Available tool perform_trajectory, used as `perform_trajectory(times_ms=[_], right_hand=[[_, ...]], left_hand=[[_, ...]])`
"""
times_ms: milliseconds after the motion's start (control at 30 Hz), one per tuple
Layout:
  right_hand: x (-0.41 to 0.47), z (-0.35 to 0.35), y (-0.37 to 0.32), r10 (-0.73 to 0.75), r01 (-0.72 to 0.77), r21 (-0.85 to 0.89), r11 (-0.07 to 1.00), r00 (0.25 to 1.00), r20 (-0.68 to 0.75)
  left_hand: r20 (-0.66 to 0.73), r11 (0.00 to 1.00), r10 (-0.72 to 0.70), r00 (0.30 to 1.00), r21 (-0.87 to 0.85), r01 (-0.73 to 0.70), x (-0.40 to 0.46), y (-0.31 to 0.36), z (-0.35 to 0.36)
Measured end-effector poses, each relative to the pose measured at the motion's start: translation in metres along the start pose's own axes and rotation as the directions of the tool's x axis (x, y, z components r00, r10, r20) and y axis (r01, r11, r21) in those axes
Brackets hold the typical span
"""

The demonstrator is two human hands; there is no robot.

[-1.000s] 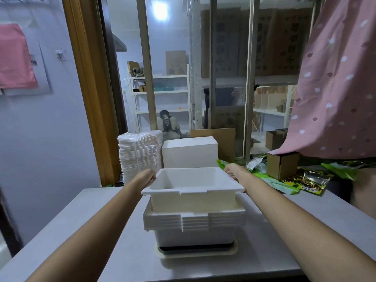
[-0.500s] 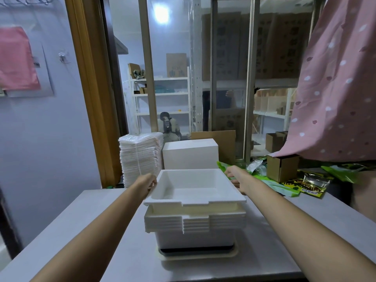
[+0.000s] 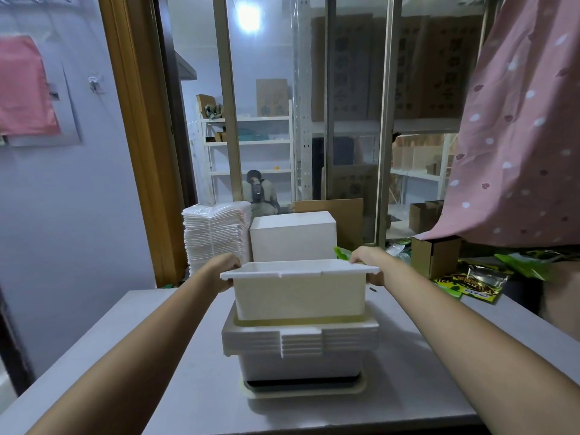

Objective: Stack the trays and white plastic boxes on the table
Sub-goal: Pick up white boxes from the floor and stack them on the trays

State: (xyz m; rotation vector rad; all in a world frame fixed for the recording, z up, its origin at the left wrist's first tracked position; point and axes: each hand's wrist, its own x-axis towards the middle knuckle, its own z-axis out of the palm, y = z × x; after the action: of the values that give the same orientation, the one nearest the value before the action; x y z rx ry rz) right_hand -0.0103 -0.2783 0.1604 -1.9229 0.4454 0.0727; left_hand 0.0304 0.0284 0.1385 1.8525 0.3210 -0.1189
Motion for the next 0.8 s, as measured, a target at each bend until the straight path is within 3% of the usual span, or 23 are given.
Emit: perform_trajectory(times_ms=[367,800], right_hand=[[-0.009,0.010,0.011,0.107,-0.106,0.070,0.992,0.994,-0.012],[-0.020,0.008,0.014,0.003,-0.004,0.051,0.999,1.000,0.021]], left_hand=[[0.032,0.993,-0.084,0.996,-0.085,0.087,-0.015,-0.014,0.004],[0.055,0.957,-0.141,0.989,-0.248,0.150,-0.021,-0.018,0.003]])
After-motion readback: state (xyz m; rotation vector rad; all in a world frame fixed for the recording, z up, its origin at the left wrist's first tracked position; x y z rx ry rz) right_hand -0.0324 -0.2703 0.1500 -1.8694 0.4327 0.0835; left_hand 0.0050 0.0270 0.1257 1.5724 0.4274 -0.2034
